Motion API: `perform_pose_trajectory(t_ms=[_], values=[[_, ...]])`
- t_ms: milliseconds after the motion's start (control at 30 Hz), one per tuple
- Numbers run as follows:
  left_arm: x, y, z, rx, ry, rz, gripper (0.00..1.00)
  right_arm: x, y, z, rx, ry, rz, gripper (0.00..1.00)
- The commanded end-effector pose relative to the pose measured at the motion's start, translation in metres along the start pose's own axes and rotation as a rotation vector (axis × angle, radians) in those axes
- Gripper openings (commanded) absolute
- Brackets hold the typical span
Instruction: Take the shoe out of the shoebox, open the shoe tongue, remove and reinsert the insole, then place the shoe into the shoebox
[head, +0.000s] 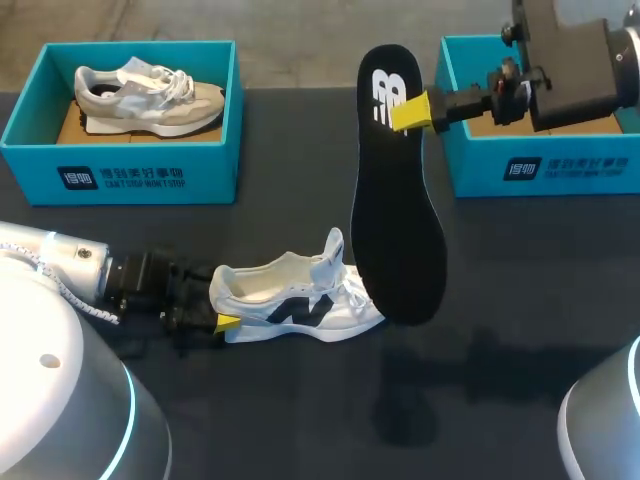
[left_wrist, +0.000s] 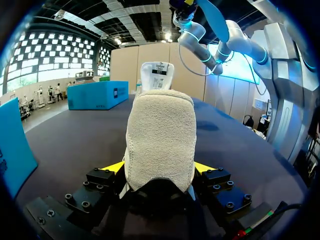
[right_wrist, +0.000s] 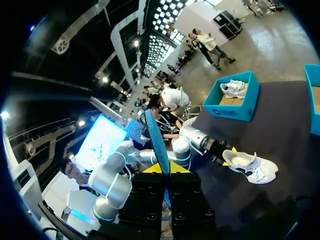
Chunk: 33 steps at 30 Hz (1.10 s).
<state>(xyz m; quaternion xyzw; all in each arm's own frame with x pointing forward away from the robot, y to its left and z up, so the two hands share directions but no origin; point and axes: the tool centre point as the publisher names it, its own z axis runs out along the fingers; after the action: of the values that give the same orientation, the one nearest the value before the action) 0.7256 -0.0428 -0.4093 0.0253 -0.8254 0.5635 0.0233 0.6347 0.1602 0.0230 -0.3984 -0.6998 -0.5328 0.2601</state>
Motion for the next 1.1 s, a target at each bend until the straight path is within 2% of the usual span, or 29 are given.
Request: perform_pose_trajectory(t_ms=[33, 200, 233, 300, 333, 633, 1100], values=[[-0.002, 0.002, 0.002, -0.002, 0.002, 0.000, 0.00, 0.000, 0.000, 0.002, 0.000, -0.003, 0.003, 0.00], [-0.002, 0.002, 0.002, -0.002, 0.002, 0.000, 0.00, 0.000, 0.000, 0.002, 0.000, -0.003, 0.003, 0.00], [-0.002, -0.001, 0.001, 0.001, 0.009, 0.003, 0.07, 0.000, 0.000, 0.002, 0.000, -0.003, 0.003, 0.00], [-0.001, -0.004, 0.000, -0.018, 0.025, 0.011, 0.56, 0.000, 0.000, 0.002, 0.000, -0.003, 0.003, 0.00], [-0.001, -0.005, -0.001, -0.020, 0.027, 0.010, 1.00, 0.000, 0.000, 0.002, 0.000, -0.003, 0.003, 0.00], [0.005, -0.008, -0.011, -0.073, 0.047, -0.001, 1.00, 0.000, 0.000, 0.002, 0.000, -0.003, 0.003, 0.00], [0.008, -0.030, -0.044, -0.344, 0.101, 0.002, 1.00, 0.000, 0.000, 0.002, 0.000, -0.003, 0.003, 0.00]])
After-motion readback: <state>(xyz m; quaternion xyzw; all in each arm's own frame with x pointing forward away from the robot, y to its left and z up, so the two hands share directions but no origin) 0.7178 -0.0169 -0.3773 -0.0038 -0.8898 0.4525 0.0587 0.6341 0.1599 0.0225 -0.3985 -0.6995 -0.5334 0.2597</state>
